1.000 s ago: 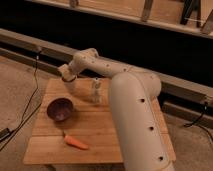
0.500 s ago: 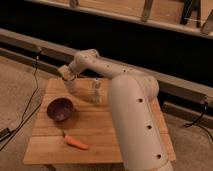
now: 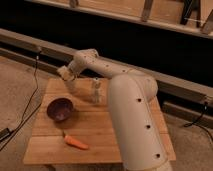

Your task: Place the white sponge in the ceramic cup

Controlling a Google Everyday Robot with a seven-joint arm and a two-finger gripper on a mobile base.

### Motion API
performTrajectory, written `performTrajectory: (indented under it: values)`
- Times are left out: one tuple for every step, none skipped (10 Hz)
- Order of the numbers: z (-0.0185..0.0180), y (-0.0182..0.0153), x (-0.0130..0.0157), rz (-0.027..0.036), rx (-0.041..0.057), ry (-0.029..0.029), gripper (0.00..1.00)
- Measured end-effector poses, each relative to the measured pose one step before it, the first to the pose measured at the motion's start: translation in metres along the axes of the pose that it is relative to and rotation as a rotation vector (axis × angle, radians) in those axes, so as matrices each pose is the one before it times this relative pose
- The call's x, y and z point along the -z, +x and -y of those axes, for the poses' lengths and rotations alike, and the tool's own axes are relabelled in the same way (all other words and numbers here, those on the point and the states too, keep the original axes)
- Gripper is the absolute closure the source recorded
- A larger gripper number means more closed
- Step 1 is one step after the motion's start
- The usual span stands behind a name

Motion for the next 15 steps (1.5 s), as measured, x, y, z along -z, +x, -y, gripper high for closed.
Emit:
performTrajectory:
  values:
    - [-0.00106,-0.00071,0.00037,0.00046,0.00207,-0.00038,0.22]
    - [-0.00036,-0.00071,0.00092,0.00145,0.00095,0.00096,0.22]
    - [-0.00074,-0.00064,0.00085,0.00073,0.00093,0.00044,0.22]
    - [-0.00174,-0.00112,-0.00001,0.00126,0.00167,-0.00116,0.22]
    - [-0.00152,-0.00076,0.00030,0.00038,0.00171,-0.00156,0.22]
    - [-0.00133,-0.00054,0.00013,0.00038,0.00105,-0.00190,0.22]
    - [-0.00120,-0.00125,0.00028,0.00098,0.00145,-0.00122,0.22]
    - [-0.00146,-0.00042,-0.00052,0.00016,0.00091,-0.00259,0.22]
    - [-0.00039,-0.00082,0.00043,0.00093,0.00017,-0.00043,0.22]
    - [-0.00069,-0.00086,0.00050,0.00015,0.00039,0.00009,0.22]
    - [-0.00055,-0.00170,0.00171,-0.00044,-0.00214,0.00220,0.22]
    - [0.00012,-0.00125,0.00300,-0.00668,-0.00536,0.00662,0.22]
    - [-0.00023,-0.00043,0.00517,-0.02092,-0.01492,0.01051,0.22]
    - [-0.00075,0.00235,0.00617,-0.03676,-0.02286,0.01262,0.22]
    - [-0.00161,0.00341,0.00621,-0.04434,-0.02534,0.01586,0.22]
